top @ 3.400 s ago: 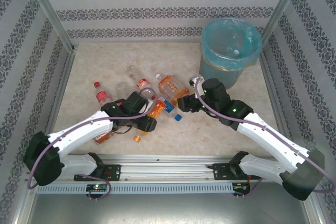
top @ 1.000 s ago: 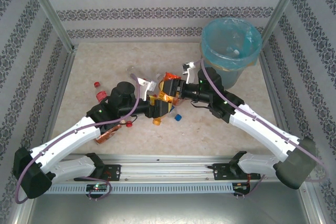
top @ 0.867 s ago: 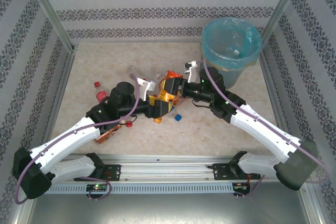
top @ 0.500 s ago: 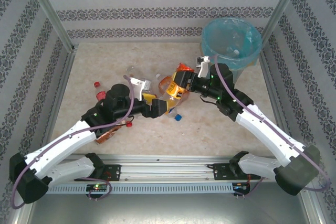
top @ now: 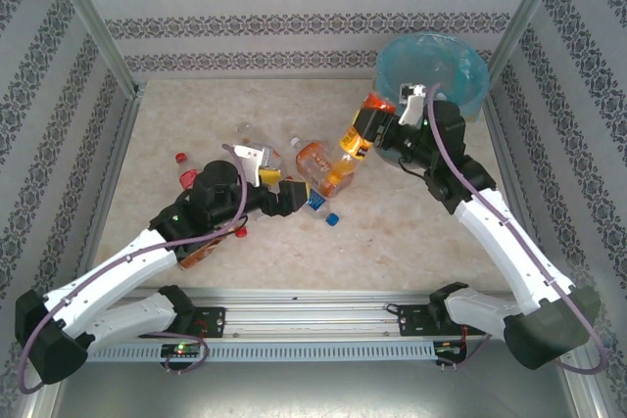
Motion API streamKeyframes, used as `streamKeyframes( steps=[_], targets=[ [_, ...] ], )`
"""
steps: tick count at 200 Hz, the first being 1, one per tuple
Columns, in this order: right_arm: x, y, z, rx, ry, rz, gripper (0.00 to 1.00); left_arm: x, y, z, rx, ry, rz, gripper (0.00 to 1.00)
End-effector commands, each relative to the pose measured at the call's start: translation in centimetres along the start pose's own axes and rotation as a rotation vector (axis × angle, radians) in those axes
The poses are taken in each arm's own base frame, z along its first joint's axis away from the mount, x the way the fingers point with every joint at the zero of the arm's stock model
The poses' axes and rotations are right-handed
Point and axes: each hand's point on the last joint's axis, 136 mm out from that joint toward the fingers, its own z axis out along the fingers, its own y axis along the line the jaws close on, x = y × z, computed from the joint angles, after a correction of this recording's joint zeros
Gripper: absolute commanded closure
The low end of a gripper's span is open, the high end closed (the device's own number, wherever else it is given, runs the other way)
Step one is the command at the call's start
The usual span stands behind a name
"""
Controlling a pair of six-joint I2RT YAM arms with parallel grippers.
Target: Put the plastic bottles in the bin
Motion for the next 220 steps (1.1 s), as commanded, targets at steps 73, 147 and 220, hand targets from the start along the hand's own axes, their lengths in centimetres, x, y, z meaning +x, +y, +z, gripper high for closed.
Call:
streamKeyframes(
  steps=[73,147,220],
  targets=[
    [-6.4,-0.8,-1.7,0.041,-0.123,-0.12,0.42,-0.4,1.4,1.6,-0.063,-0.024,0.005,0.0],
    [-10.9,-2.1,-4.5,0.132,-0.24,-0.222,0.42,1.2,4.1,4.4,-0.182,0.064,-0.078,0.0],
    [-16.0,-1.1,-5.1,0.143,-0.328,-0.265,0.42,-0.9,3.0,7.0,-0.129,0.036,-0.023,0.0]
  ],
)
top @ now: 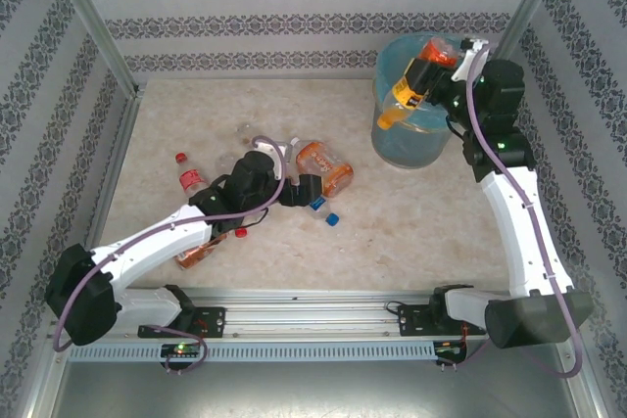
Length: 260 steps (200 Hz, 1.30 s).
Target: Put the plastic bottles in the bin
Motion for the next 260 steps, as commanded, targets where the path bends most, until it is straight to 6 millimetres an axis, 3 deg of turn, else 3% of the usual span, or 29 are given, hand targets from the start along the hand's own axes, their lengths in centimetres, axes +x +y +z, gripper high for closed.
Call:
streamKeyframes(
  steps=[1,18,63,103,141,189,225,260],
  targets=[
    [-3.2,1.1,-0.2,-0.016,-0.075,-0.055,0.42,-3.7,-2.1,-0.1,0.059,-0.083,0.041,0.0],
    [-4.9,1.0,0.0,0.01,-0.116,-0.093,0.42,-4.4,-2.5,0.3,0.068,-0.087,0.055,0.0],
    [-8.3,-2.3,1.8,0.184,-0.198,-0.195,0.43,-5.7,-3.0,0.6,0.09,-0.108,0.063,0.0],
    [-8.6,-6.6,4.8,0.35,-0.195,-0.294,0.43,-6.0,-2.7,0.8,0.084,-0.106,0.071,0.0],
    [-6.6,-11.6,8.1,0.506,-0.125,-0.387,0.42,-5.8,-2.4,1.3,0.079,-0.09,0.073,0.0],
    [-1.0,-17.5,12.3,0.6,0.045,-0.427,0.4,-5.2,-2.1,1.7,0.079,-0.072,0.052,0.0],
    [2.6,-20.8,13.7,0.638,0.14,-0.405,0.37,-4.8,-1.8,1.6,0.074,-0.068,0.037,0.0],
    [4.1,-22.6,14.1,0.664,0.19,-0.418,0.36,-4.6,-1.5,1.2,0.064,-0.072,0.04,0.0]
  ],
)
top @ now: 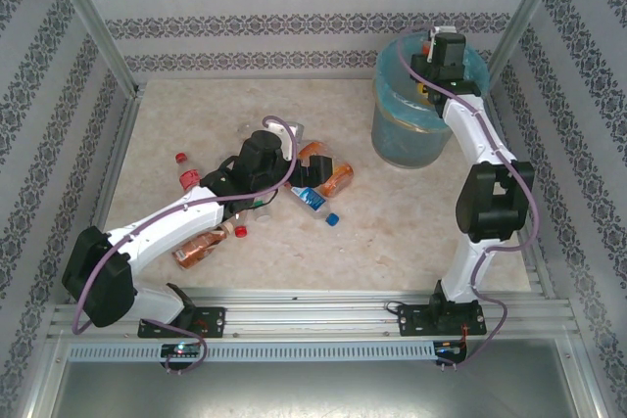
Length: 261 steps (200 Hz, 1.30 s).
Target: Put the plastic bottles in the bin
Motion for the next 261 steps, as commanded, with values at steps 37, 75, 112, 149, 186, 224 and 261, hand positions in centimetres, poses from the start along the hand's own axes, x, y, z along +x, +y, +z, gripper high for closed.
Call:
streamKeyframes(
  steps=[37,75,112,149,186,224,261],
  targets=[
    [1.1,-1.1,1.2,0.042,0.04,-0.056,0.35,-0.3,0.4,-0.5,0.005,-0.026,-0.012,0.0],
    [1.8,-0.9,1.5,0.022,0.068,-0.067,0.28,-0.1,0.5,-0.3,0.004,-0.021,-0.018,0.0],
    [0.2,-0.6,0.4,0.001,0.039,-0.033,0.11,0.0,0.7,-0.2,-0.001,-0.012,-0.015,0.0],
    [-1.9,-0.3,-0.9,-0.031,-0.005,-0.004,0.1,0.1,0.8,-0.4,-0.001,-0.018,-0.026,0.0],
    [-4.4,0.4,-3.0,-0.072,-0.059,0.021,0.1,0.2,1.0,-0.5,-0.008,-0.016,-0.026,0.0],
    [-7.9,1.4,-7.1,-0.102,-0.147,0.009,0.1,-0.2,1.0,-1.0,-0.011,-0.025,-0.028,0.0],
    [-10.2,2.8,-11.6,-0.144,-0.223,-0.009,0.1,-0.2,1.2,-1.8,-0.026,-0.026,-0.034,0.0]
  ],
)
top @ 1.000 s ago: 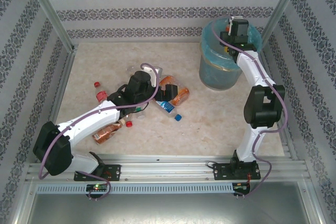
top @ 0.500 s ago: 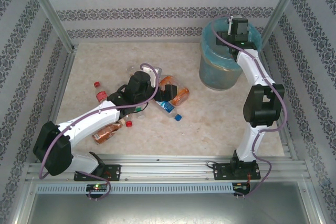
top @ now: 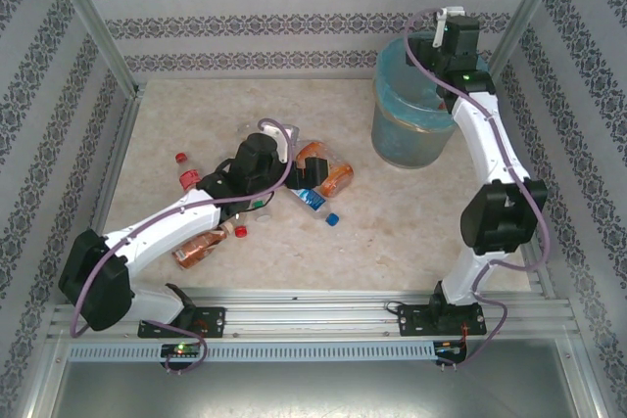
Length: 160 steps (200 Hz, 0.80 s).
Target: Put the plastic bottles in the bin
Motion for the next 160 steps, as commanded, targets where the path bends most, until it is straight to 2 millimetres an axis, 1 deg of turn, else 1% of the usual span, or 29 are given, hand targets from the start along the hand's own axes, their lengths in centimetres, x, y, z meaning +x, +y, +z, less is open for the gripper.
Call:
streamKeyframes(
  steps=[1,35,48,66,85,108,130,160],
  targets=[
    [-4.1,1.6,-4.1,-0.052,-0.103,-0.002,0.1,-0.6,0.2,-1.2,-0.011,-0.022,-0.018,0.0],
    [-6.5,4.3,-8.6,-0.131,-0.178,-0.018,0.12,0.0,0.8,-2.1,-0.053,0.016,-0.002,0.0],
    [-7.1,5.9,-10.4,-0.179,-0.202,-0.023,0.13,0.4,1.3,-2.5,-0.089,0.048,0.009,0.0],
    [-7.4,8.7,-12.9,-0.267,-0.222,-0.037,0.14,1.2,1.9,-3.3,-0.135,0.095,0.025,0.01],
    [-6.8,12.1,-15.0,-0.356,-0.225,-0.069,0.15,1.7,2.5,-4.5,-0.175,0.135,0.034,0.02],
    [-5.4,15.8,-17.1,-0.464,-0.214,-0.088,0.16,2.9,3.1,-5.9,-0.218,0.199,0.048,0.04],
    [-3.6,18.9,-18.7,-0.572,-0.195,-0.094,0.18,4.3,4.1,-7.6,-0.276,0.283,0.08,0.05],
    [-0.9,22.1,-19.9,-0.653,-0.163,-0.129,0.18,6.1,5.7,-10.3,-0.376,0.438,0.178,0.07]
  ],
)
